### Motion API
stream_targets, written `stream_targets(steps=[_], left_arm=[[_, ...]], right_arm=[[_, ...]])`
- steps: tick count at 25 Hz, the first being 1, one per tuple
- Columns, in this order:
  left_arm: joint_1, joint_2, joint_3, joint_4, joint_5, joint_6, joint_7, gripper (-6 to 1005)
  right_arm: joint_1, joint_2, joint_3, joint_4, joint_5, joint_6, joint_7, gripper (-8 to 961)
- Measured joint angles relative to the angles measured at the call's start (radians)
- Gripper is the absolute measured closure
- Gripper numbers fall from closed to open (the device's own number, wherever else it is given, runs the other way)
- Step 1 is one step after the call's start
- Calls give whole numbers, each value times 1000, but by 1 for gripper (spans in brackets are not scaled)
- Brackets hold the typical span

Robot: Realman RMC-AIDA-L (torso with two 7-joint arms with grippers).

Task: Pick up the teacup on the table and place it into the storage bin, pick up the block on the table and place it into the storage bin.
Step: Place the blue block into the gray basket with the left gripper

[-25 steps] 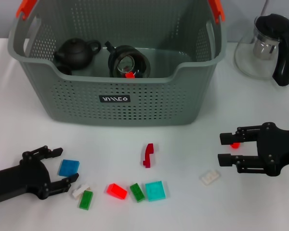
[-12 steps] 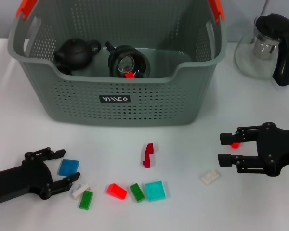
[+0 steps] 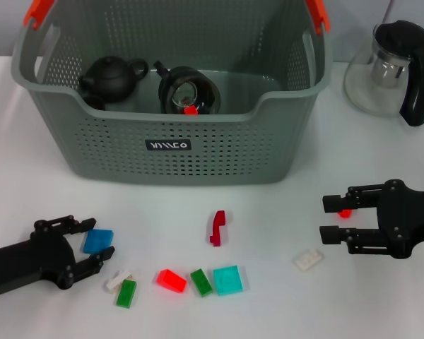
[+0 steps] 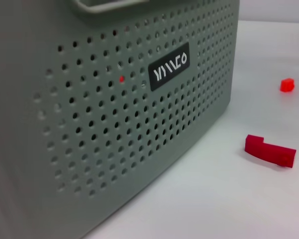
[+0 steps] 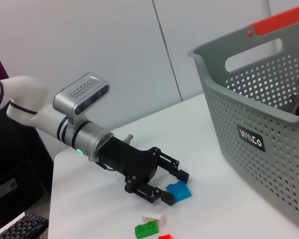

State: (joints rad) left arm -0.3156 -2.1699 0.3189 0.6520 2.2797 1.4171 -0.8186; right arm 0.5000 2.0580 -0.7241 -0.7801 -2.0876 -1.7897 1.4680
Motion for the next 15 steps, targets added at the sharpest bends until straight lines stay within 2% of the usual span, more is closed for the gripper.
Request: stream_targets(steps=[4,6,15], left_arm=[[3,1,-20,22,-12,61,-1,427],[0,6,-59,41,-15,137,-12,426],[-41,38,-183,70,-73,427,-75,425]], right_arm=[[0,0,0,1,3,0,0,360],[1,0,0,1,3,1,0,360],[4,-1,0,1,5,1,0,360]])
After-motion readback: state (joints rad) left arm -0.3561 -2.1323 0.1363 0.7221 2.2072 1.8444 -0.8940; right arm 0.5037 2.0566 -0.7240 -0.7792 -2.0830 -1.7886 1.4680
